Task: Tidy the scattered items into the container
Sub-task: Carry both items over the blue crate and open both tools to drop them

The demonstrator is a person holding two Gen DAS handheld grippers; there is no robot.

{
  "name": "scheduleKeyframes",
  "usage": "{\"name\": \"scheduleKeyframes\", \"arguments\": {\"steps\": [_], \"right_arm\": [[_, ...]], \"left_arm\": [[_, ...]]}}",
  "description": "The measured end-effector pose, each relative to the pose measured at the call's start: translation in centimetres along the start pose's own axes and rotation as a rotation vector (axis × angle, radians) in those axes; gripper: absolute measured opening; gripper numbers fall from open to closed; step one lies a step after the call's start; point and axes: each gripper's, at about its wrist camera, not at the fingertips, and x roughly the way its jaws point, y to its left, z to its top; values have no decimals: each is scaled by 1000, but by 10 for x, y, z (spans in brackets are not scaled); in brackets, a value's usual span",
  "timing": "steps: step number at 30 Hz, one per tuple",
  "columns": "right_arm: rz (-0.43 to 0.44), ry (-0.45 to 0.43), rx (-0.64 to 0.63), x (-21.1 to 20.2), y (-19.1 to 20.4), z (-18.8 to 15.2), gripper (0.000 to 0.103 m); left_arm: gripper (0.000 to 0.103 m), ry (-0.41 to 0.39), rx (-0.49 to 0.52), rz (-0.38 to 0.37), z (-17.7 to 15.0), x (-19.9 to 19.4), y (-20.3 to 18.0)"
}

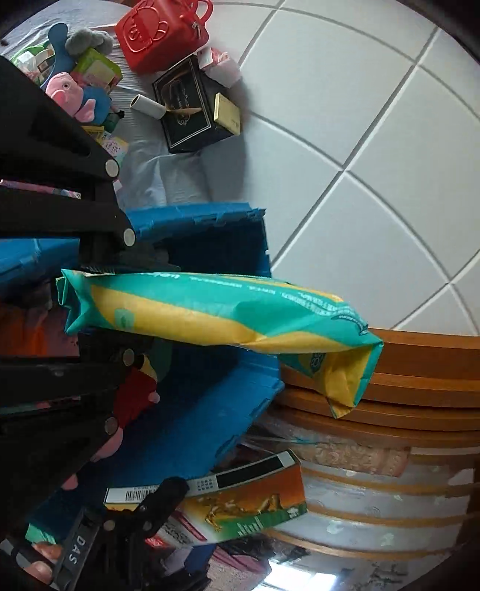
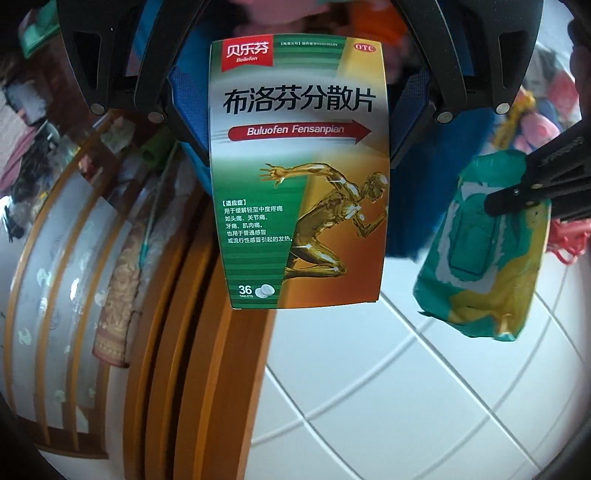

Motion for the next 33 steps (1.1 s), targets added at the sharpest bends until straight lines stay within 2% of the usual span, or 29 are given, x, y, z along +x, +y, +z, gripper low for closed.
{"name": "scheduleKeyframes", "arguments": {"steps": [4, 6, 9, 12, 15, 17, 18, 19, 20, 21, 22, 25, 28, 33], "right_arm": [[43, 96, 21, 73, -38, 1, 87], [77, 136, 46, 109, -52, 0, 87], [94, 179, 60, 146, -51, -4, 87], [110, 209, 83, 176, -50, -5, 87], [118, 236, 93, 204, -59, -13, 87], [125, 242, 101, 212, -57, -19, 87], [138, 245, 115, 220, -63, -21, 87], [149, 248, 126, 223, -63, -22, 87], [161, 249, 127, 224, -62, -24, 87], [171, 247, 118, 227, -60, -24, 87], [175, 247, 102, 229, -58, -25, 87], [193, 263, 57, 232, -39, -31, 87], [200, 258, 27, 232, -31, -34, 87], [220, 232, 39, 230, -34, -32, 88]], "left_arm": [[20, 233, 14, 71, 9, 97, -49], [20, 321, 5, 110, 5, 136, -61], [20, 399, -9, 160, -6, 180, -68], [20, 459, -22, 195, -17, 207, -64], [20, 485, -71, 200, -21, 217, -59], [23, 488, -85, 194, -22, 219, -61], [31, 487, -82, 195, -22, 219, -64], [47, 488, -76, 194, -23, 219, -67], [58, 490, -76, 190, -24, 219, -69], [76, 489, -74, 187, -26, 219, -70], [79, 485, -65, 191, -26, 219, -71], [79, 488, -31, 198, -32, 220, -76], [78, 515, -38, 176, -36, 227, -56], [78, 501, -33, 160, -35, 222, -51]]}}
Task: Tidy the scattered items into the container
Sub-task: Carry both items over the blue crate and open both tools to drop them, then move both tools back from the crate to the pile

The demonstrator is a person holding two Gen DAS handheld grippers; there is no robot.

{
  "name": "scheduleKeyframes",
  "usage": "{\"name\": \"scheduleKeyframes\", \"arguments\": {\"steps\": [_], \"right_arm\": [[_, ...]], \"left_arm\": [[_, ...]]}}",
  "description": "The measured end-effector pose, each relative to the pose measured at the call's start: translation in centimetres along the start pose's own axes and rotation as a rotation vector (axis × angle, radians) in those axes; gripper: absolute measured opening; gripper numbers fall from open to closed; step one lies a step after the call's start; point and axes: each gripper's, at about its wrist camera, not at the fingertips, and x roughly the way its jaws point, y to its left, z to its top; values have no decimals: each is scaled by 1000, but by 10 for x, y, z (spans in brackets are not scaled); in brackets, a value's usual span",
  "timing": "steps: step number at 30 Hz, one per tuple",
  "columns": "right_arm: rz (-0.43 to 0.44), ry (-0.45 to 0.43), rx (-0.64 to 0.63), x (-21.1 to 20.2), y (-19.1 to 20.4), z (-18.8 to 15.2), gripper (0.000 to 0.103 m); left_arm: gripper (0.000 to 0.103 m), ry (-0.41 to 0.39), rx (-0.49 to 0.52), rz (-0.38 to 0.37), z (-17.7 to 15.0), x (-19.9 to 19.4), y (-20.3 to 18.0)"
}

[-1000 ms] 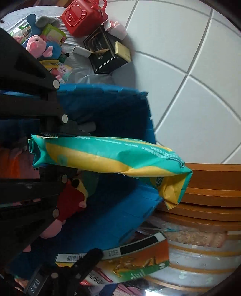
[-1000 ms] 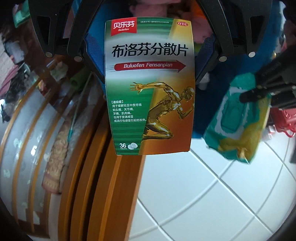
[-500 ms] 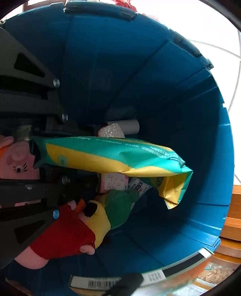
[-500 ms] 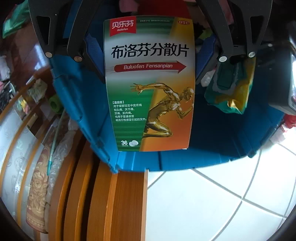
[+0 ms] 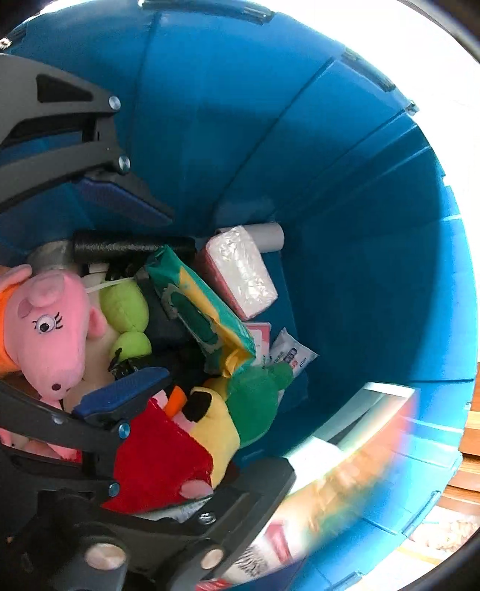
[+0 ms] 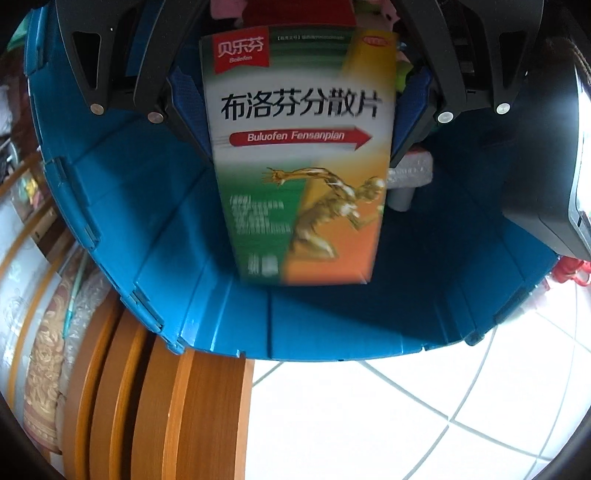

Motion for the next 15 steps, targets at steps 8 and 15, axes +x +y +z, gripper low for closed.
{"name": "scheduleKeyframes", "arguments": {"steps": [8, 15], "right_arm": [[-11, 0, 9, -2, -2, 5, 90], [-84, -7, -20, -10, 0, 8, 97]], "left_arm": [[78, 3, -1, -6, 2, 2, -1], [78, -9, 8, -5, 3, -1, -2]]}}
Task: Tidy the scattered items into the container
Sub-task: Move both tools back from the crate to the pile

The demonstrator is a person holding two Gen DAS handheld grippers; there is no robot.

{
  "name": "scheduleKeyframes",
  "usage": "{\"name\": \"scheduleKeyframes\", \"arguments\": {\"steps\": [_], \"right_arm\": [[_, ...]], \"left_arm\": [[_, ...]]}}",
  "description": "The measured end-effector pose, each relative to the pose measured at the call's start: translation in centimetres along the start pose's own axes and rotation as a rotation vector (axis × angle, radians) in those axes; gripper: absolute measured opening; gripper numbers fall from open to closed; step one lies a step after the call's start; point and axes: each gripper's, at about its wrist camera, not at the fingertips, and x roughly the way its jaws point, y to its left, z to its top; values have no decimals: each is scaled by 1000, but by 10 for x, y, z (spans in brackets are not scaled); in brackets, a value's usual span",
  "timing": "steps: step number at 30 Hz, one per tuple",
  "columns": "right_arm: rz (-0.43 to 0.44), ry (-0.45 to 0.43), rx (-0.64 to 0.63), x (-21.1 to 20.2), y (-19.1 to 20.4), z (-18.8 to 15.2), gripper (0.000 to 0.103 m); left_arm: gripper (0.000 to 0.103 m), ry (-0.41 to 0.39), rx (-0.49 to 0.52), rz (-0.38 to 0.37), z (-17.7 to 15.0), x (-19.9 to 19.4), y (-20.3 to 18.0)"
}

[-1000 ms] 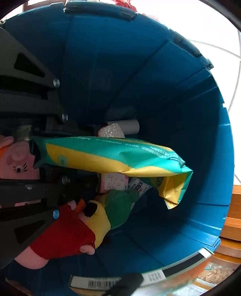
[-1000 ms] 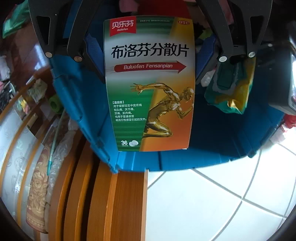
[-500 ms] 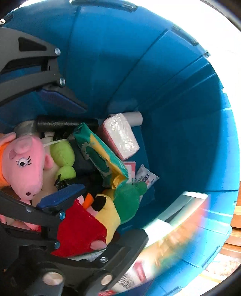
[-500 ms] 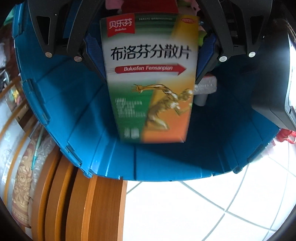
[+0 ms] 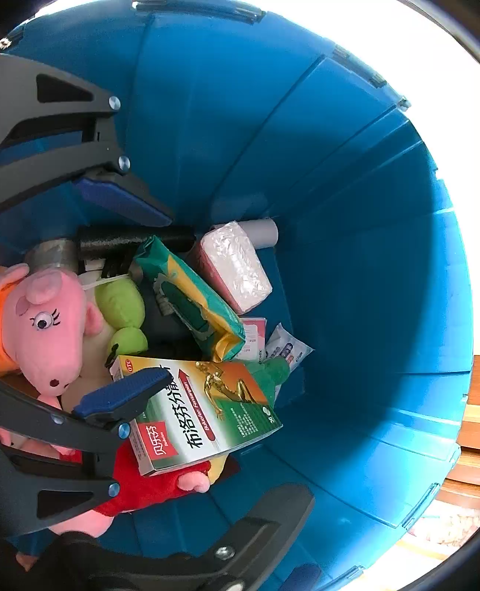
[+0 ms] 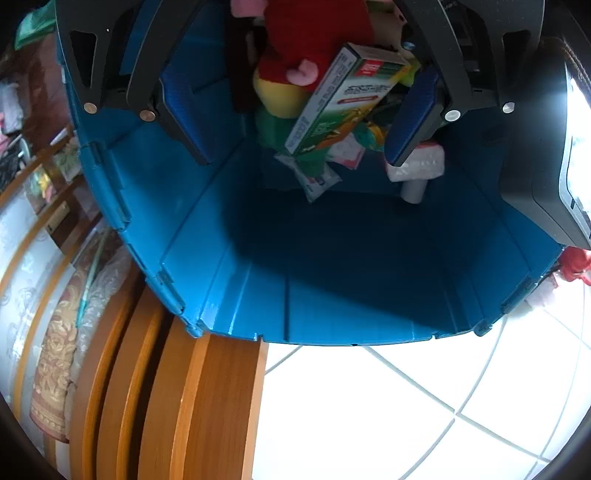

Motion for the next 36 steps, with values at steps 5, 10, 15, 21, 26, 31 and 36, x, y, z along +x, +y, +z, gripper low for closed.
{"name": "scheduleKeyframes", "arguments": {"steps": [5, 10, 15, 21, 26, 31, 36], "right_arm": [[8, 40, 39, -6, -9, 1, 102], [61, 69, 93, -31, -20, 3, 102], [119, -28, 100, -94, -15, 6, 102], [206, -154, 62, -171, 20, -7, 103], [312, -242, 32, -222, 68, -30, 103], [384, -292, -4, -256, 136, -56, 103], [426, -310, -38, -268, 218, -74, 103]], "left_arm": [[78, 9, -18, -19, -4, -10, 5], [79, -20, -21, -15, -18, -44, 14], [79, -104, -14, -55, -52, -108, 29], [83, -261, -67, -84, -108, -187, 70], [83, -352, -120, -36, -163, -225, 128], [83, -380, -178, 66, -227, -235, 210], [83, -369, -232, 166, -280, -217, 297]]}}
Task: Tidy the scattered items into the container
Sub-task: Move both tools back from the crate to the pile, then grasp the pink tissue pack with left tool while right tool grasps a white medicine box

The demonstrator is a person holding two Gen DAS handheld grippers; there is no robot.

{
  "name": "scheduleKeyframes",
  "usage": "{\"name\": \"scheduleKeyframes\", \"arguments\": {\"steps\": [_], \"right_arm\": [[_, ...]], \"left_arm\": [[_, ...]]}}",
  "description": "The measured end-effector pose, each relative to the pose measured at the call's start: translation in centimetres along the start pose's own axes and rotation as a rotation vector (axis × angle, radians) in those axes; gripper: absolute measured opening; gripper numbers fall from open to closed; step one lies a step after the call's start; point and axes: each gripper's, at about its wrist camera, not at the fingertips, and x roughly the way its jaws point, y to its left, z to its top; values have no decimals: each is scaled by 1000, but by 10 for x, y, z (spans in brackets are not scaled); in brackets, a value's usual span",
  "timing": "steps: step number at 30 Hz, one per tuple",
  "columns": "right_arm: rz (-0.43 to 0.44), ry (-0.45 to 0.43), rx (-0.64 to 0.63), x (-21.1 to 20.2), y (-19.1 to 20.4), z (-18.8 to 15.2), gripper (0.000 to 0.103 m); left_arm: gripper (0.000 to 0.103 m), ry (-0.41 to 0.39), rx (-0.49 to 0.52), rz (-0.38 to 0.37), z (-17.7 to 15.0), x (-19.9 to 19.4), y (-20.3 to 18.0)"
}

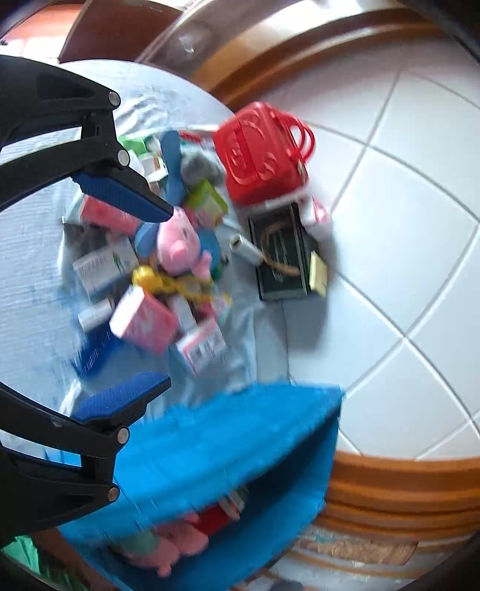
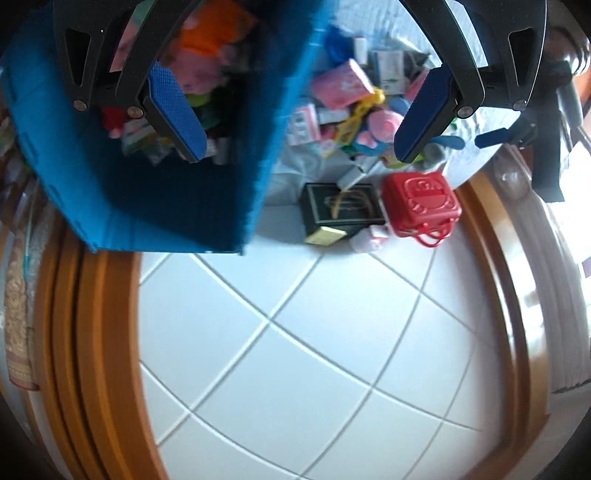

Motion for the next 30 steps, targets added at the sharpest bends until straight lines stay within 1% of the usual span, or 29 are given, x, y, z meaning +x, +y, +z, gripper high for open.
{"name": "scheduleKeyframes", "arguments": {"steps": [2, 5, 8, 10, 12, 16, 20, 22, 24, 26, 30], "right_arm": [[16, 24, -1, 18, 33, -8, 103], [27, 65, 8, 48, 72, -24, 103], [23, 134, 23, 77, 101, -44, 103], [28, 187, 26, 95, 114, -60, 103], [11, 249, 28, 115, 125, -78, 103], [6, 363, 36, 153, 133, -110, 103], [14, 460, 34, 191, 135, -143, 103], [32, 502, 42, 208, 137, -157, 103], [49, 540, 26, 224, 140, -172, 103], [37, 568, 10, 236, 142, -184, 103], [21, 633, 36, 252, 138, -202, 103]], "left_arm": [[83, 16, -3, 43, -17, 13, 34], [83, 50, -7, 71, -41, 34, 81], [83, 94, -22, 68, -67, 57, 120], [83, 129, -42, 64, -81, 75, 136], [83, 169, -61, 56, -96, 93, 149], [83, 233, -90, 52, -118, 124, 157], [83, 269, -125, 47, -132, 144, 155], [83, 282, -134, 45, -136, 154, 154], [83, 294, -127, 69, -140, 165, 151], [83, 302, -121, 87, -142, 174, 149], [83, 330, -89, 76, -140, 196, 143]]}}
